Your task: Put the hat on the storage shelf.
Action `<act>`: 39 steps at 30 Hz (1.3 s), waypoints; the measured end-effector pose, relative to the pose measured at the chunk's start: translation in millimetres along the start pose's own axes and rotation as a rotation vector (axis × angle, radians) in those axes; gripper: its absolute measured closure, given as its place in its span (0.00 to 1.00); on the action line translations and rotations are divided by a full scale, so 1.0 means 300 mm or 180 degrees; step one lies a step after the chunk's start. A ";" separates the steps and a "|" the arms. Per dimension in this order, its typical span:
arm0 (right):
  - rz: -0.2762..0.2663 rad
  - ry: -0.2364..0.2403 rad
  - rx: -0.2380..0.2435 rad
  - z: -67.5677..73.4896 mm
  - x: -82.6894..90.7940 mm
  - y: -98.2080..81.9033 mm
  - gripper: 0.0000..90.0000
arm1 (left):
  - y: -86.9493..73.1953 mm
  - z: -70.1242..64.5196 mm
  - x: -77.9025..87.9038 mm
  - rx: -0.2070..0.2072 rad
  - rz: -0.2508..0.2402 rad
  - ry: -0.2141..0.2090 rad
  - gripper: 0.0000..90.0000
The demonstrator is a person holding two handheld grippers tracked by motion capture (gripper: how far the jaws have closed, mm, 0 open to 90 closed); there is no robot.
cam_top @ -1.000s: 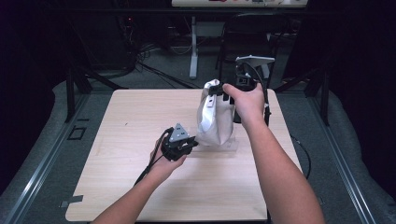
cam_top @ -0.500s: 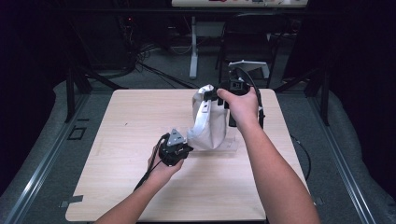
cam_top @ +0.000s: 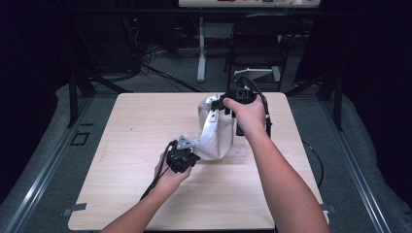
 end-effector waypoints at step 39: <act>-0.0036 -0.0215 0.0151 0.007 0.023 -0.019 0.92 | -0.056 0.011 0.097 -0.0103 -0.0347 -0.0012 0.62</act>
Point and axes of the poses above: each handheld gripper's, and its own axes: x roughly backward along the jaws, y roughly out of its top, z roughly to its left, the point moved 3 cm from there along -x, roughly forward along the jaws, and after that the axes turned 13 degrees about z, right-handed, at the moved point
